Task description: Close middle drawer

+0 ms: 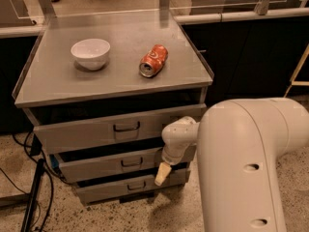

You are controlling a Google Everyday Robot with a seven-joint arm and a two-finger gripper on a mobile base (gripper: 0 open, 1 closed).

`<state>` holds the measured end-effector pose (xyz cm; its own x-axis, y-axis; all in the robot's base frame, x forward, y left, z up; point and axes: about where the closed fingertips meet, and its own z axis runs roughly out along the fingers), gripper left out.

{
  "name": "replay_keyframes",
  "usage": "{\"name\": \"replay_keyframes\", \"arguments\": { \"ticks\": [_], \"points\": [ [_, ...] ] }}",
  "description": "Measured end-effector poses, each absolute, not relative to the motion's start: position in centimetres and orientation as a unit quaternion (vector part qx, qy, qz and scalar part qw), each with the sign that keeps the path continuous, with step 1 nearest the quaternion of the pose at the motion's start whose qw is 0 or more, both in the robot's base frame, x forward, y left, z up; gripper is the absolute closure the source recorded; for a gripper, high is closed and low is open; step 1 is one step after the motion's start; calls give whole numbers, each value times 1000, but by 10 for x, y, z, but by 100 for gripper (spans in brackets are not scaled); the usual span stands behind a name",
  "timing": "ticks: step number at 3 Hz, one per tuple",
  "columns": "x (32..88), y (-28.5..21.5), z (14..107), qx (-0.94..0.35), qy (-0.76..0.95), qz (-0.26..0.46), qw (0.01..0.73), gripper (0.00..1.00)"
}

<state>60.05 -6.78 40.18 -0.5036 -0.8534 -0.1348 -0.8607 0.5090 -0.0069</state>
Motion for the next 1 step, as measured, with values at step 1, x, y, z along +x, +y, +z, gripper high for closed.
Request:
{"name": "replay_keyframes", "arguments": {
  "ticks": [1],
  "points": [
    [600, -68, 402, -495, 867, 30, 60, 0]
  ]
}}
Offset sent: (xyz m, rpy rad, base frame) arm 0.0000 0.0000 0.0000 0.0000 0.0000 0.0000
